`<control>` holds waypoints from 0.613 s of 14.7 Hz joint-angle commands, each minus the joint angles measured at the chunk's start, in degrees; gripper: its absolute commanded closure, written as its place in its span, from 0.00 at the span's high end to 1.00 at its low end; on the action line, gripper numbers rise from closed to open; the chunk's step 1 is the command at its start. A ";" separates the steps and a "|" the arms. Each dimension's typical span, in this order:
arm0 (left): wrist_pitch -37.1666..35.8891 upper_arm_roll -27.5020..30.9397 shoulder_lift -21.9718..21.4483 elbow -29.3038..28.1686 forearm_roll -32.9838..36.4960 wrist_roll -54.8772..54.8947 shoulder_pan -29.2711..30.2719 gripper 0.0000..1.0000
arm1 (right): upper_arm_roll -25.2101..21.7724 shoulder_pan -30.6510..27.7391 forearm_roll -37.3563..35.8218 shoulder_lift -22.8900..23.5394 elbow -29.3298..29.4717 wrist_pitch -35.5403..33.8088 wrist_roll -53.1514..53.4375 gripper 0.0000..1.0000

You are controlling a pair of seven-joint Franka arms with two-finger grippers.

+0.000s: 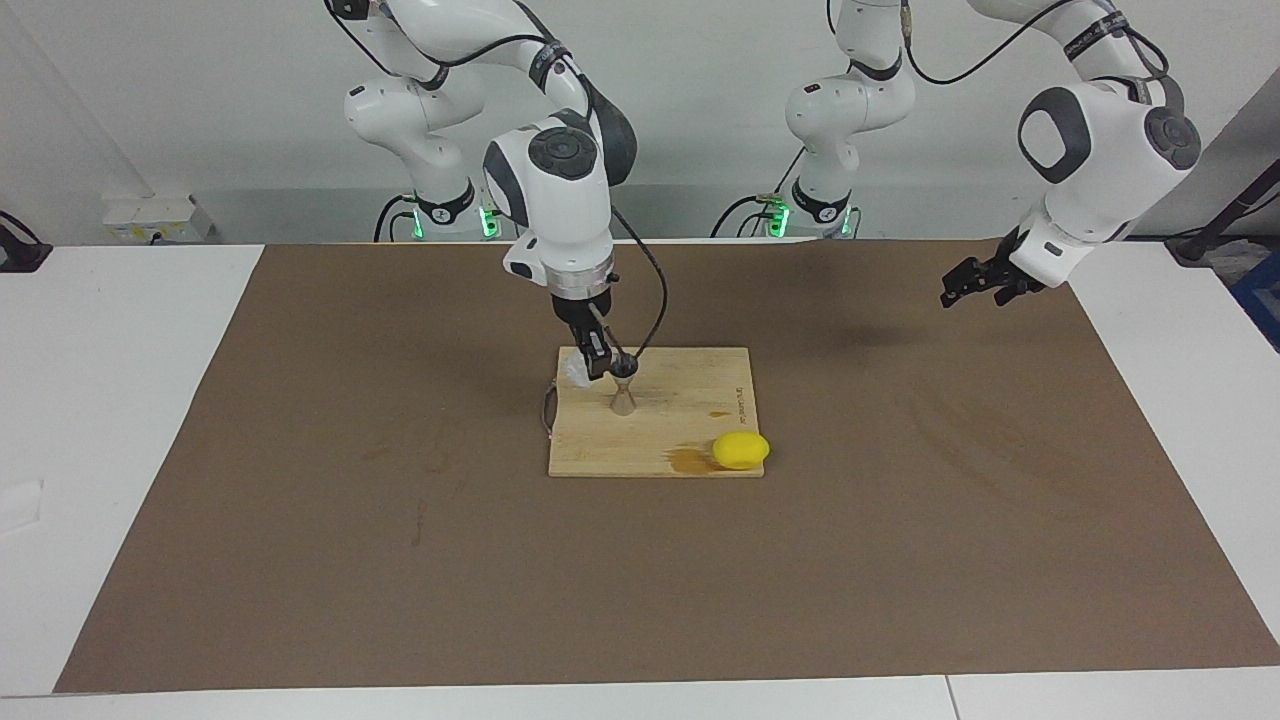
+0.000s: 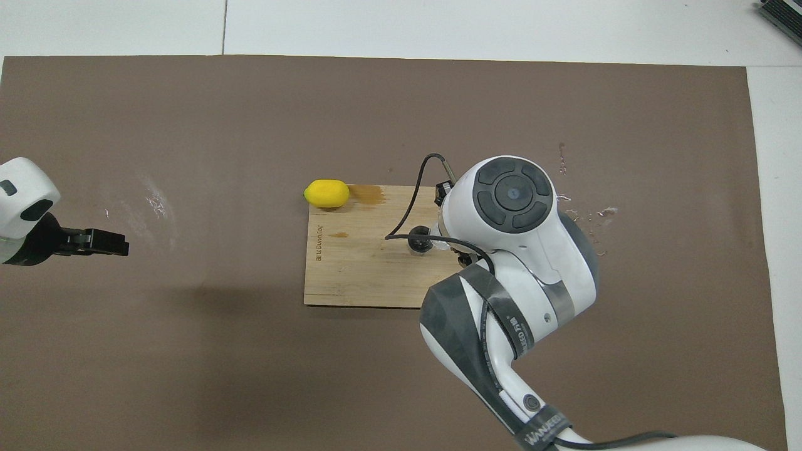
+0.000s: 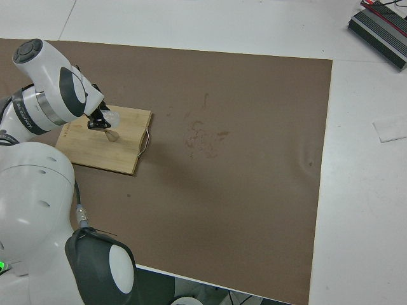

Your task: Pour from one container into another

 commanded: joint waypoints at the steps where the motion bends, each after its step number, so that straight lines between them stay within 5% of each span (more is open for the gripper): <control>1: 0.21 0.64 0.16 1.80 1.73 0.21 -0.57 1.00 | 0.29 -0.15 -0.68 0.66 1.57 -1.12 1.43 0.00; 9: -0.94 0.28 0.69 4.01 1.65 -12.69 -2.06 1.00 | 0.21 -1.38 5.37 1.18 2.45 -1.20 1.34 0.00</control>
